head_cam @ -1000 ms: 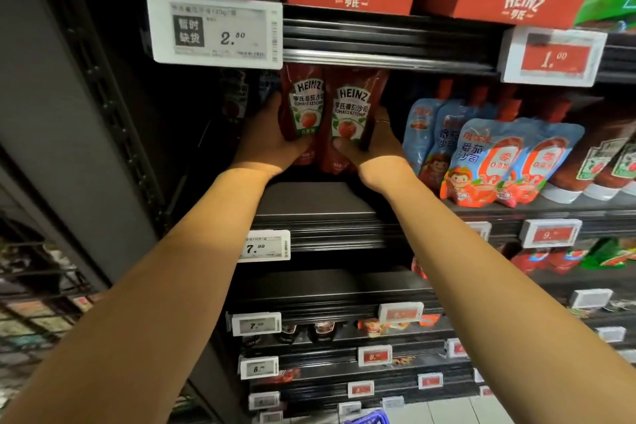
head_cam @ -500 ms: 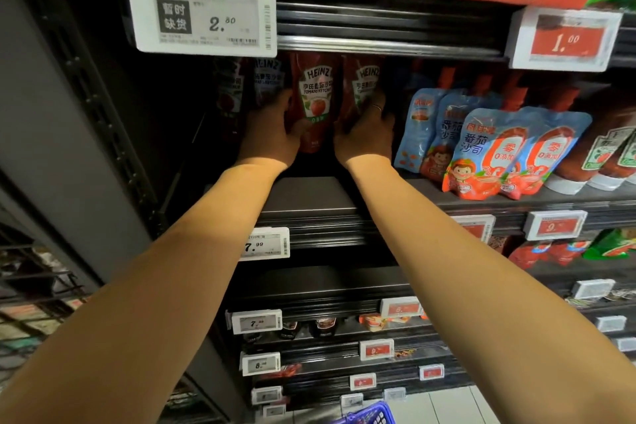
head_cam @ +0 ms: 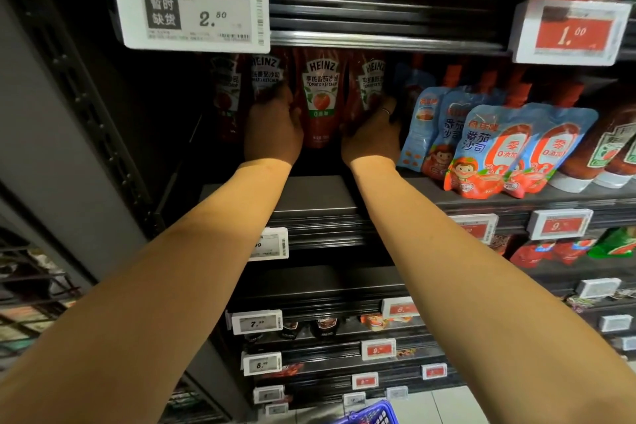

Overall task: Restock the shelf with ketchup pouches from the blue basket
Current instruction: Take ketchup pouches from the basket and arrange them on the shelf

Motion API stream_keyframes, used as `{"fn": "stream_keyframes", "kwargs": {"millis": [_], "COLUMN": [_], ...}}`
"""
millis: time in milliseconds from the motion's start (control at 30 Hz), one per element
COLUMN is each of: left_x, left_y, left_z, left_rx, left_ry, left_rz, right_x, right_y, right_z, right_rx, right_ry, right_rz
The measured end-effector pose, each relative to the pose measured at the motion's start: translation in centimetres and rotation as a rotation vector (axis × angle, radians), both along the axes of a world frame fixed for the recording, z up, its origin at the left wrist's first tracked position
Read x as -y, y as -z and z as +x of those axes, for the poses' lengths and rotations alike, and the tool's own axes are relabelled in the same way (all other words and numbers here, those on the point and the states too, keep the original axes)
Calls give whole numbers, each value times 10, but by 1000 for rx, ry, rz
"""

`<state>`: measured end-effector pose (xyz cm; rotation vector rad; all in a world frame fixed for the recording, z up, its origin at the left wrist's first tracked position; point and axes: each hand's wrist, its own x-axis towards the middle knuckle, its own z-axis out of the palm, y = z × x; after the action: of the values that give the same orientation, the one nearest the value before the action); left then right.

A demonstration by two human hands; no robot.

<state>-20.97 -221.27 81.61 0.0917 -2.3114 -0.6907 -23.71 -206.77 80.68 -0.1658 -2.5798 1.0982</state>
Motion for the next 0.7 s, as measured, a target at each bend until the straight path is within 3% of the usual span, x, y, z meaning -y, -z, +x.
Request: {"fn": "stream_keyframes", "kwargs": {"millis": [233, 400, 567, 700], "left_x": [4, 16, 23, 29], "left_y": [0, -1, 6, 13], "left_z": [10, 20, 14, 6], "left_rx": [13, -132, 104, 173], "left_ry": [-10, -233, -304, -269], "left_rz": [53, 179, 339, 416], "right_x": [6, 11, 10, 13], "right_y": [-2, 0, -1, 0], "right_z": [14, 21, 19, 14], "right_rx": [-67, -87, -31, -20], "right_ry": [6, 6, -2, 4], "right_rz": [-64, -24, 35, 102]}}
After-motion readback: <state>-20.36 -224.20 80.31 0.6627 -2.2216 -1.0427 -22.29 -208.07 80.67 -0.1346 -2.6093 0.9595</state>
